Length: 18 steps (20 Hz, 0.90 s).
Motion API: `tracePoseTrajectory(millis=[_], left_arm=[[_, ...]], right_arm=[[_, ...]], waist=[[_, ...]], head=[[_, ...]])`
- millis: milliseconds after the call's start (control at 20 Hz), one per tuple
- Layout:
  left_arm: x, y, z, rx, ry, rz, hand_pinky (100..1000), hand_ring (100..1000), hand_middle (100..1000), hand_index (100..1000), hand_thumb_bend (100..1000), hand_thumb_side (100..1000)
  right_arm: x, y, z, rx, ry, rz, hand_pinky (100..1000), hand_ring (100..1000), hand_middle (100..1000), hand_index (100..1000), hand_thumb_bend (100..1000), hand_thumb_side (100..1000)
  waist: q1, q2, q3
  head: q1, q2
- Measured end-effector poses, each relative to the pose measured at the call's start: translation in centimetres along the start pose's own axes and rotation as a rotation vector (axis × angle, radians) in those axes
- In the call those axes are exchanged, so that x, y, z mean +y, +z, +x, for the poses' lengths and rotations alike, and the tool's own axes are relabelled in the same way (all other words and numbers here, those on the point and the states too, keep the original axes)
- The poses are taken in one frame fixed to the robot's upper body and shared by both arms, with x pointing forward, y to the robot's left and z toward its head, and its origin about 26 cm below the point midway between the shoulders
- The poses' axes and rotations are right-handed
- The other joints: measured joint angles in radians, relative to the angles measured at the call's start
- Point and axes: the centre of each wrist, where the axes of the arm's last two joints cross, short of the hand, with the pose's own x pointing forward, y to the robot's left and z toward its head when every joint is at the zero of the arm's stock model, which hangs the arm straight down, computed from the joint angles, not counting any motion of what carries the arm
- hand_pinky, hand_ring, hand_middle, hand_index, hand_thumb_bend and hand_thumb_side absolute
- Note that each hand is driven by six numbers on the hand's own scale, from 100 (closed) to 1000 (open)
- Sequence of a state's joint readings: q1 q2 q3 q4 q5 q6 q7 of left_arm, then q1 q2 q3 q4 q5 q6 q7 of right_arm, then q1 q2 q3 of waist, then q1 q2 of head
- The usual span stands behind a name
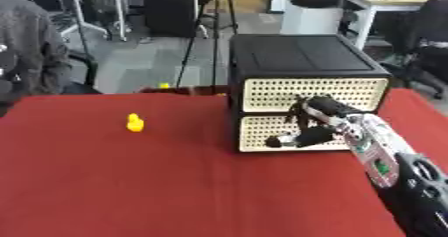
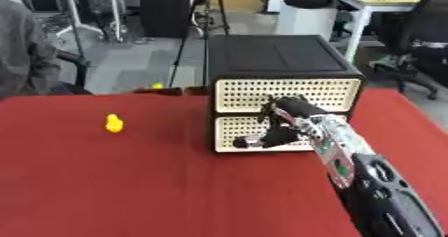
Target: Pick up objects from table and place into drawer.
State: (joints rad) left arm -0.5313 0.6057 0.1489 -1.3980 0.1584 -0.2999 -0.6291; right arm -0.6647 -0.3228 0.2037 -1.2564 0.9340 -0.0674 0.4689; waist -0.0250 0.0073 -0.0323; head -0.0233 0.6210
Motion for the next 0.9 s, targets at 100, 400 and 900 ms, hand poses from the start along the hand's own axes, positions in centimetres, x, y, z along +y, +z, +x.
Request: tracePoseTrajectory(millis=[100, 400, 900], left_arm=[[-0.2, 0.5, -0.1, 0.010, 0.005, 0.000, 223, 409, 395, 631, 100, 766], [-0.7, 3.2, -1.1, 0.072, 0.009, 0.013, 225, 411, 399, 634, 100, 790], [-1.1, 5.9, -1.7, 0.126, 0.008, 0.049, 241, 433, 423, 638, 100, 801]], right_arm=[[-0.3, 0.9, 0.0, -0.019, -0.001, -0.017, 336, 598, 581, 711, 856, 863], [-0.7, 4.3, -0.4, -0.101, -0.078, -0.076, 321, 584, 575, 705, 869, 850], [0.2, 8.3, -1.0, -0.201, -0.269, -0.213, 297, 540, 584, 717, 800, 875]], waist=[[-0.005, 0.000, -0.005], [-0.015, -0.001, -0.019], [-0.021, -0.003, -0.031]], head=[[0.000, 0.000], [0.001, 0.000], [0.015, 0.000]])
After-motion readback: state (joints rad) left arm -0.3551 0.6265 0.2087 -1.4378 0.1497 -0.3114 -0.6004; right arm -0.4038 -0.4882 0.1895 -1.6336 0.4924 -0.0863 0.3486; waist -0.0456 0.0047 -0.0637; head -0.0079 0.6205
